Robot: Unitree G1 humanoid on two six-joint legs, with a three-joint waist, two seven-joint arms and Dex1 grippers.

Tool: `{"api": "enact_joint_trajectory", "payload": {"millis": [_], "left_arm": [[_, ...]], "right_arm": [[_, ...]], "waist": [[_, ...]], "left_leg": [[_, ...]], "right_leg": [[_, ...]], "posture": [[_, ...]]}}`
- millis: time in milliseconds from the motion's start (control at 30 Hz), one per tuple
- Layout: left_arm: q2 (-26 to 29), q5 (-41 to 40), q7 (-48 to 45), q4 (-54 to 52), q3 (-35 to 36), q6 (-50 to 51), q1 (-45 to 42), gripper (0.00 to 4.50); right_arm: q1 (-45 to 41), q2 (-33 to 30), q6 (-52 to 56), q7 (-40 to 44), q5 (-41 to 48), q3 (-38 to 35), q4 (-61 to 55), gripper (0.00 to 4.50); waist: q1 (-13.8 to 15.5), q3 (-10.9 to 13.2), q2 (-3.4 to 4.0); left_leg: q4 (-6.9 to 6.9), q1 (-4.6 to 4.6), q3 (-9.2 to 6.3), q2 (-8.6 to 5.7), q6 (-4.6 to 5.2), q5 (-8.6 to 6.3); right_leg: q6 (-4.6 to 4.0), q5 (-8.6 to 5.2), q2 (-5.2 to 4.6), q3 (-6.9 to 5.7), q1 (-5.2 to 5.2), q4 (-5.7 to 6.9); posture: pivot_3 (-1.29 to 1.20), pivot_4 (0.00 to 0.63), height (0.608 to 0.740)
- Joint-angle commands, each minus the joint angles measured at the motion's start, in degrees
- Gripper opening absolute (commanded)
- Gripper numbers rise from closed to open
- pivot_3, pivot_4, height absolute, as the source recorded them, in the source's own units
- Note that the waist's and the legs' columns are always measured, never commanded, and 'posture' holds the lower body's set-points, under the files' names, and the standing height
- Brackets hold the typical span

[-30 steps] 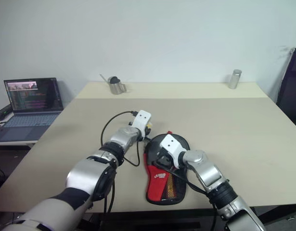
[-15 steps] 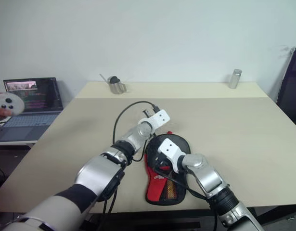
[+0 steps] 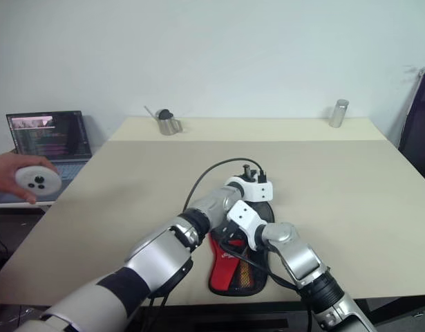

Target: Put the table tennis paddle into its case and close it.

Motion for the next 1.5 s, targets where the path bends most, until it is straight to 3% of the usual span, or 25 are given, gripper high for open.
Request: {"api": "enact_joint_trajectory", "payload": {"millis": [33, 267, 467, 667, 1000, 1233, 1367, 1500], "left_arm": [[-0.63, 1.49, -1.26, -1.02, -1.46, -2.22, 0.14, 0.44], [-0.06, -1.06, -12.4, -0.86, 0.6, 1.88, 2.76, 0.44], [1.44, -2.76, -17.45, -1.51, 2.21, 1.68, 3.87, 2.51], [3.23, -3.88, -16.25, -2.45, 3.52, 0.02, 2.78, 4.36], [9.6, -9.17, -22.74, -6.03, 8.3, -8.76, 0.63, 4.45], [15.54, -20.71, -37.7, -15.09, 16.16, -13.67, 4.2, 4.45], [20.43, -33.95, -55.17, -30.37, 23.48, -3.99, 8.54, 4.45], [26.18, -44.33, -66.06, -48.0, 28.11, 9.89, 14.05, 4.45]], "right_arm": [[2.11, -0.17, -0.21, 1.1, -0.74, 1.97, 4.7, 4.5], [2.3, 0.99, -6.61, 1.28, -1.62, 1.63, 12.07, 4.5], [1.71, 1.47, -10.36, 2.05, -1.86, 0.78, 16.48, 4.5], [0.86, 1.76, -12.31, 3.21, -1.7, 0.12, 18.96, 4.5], [0.58, 2.42, -11.48, 4.23, -1.73, 0.01, 18.27, 4.5], [0.27, 2.77, -12.01, 4.32, -2.23, 0.18, 19.08, 4.5], [-1.32, 1.13, -13.89, 4.29, -4.12, 0.47, 19.02, 4.5], [-3.25, -0.6, -10.09, 5.41, -2.97, -0.96, 12.55, 4.5]], "waist": [[-0.01, 0.0, 0.0], [-0.37, -0.35, 0.1], [-0.42, -0.7, 0.13], [-0.42, -1.05, 0.14], [-0.43, -1.05, 0.14], [-0.46, -1.03, 0.16], [-0.82, -0.92, 0.27], [-0.77, -0.77, 0.39]], "left_leg": [[0.0, 0.0, 0.0, 0.0, 0.0, 0.0], [0.0, 0.15, 0.02, 0.05, 0.01, 0.0], [-0.13, 1.09, -0.04, 0.11, 0.28, -0.17], [-0.12, 1.24, -0.08, 0.12, 0.32, -0.18], [-0.12, 1.09, -0.08, 0.13, 0.3, -0.18], [-0.13, 1.06, -0.1, 0.13, 0.3, -0.18], [-0.15, 1.04, -0.08, 0.18, 0.3, -0.18], [-0.14, 0.99, -0.12, 0.13, 0.3, -0.18]], "right_leg": [[0.0, 0.0, 0.0, 0.0, 0.0, 0.0], [0.01, -0.01, 0.04, 0.01, 0.1, 0.04], [0.36, -0.23, 0.12, -0.04, 1.03, -0.06], [0.4, -0.25, 0.13, -0.07, 1.21, -0.04], [0.39, -0.24, 0.12, -0.03, 0.98, -0.02], [0.38, -0.24, 0.11, -0.03, 0.94, -0.03], [0.37, -0.23, 0.11, -0.02, 0.91, -0.02], [0.29, -0.19, 0.12, -0.01, 0.88, -0.04]], "posture": [[0.0, 0.15, 0.74], [0.0, 0.15, 0.74], [0.0, 0.15, 0.74], [0.0, 0.15, 0.74], [0.0, 0.15, 0.74], [0.0, 0.15, 0.74], [0.0, 0.15, 0.74], [0.0, 0.15, 0.74]]}}
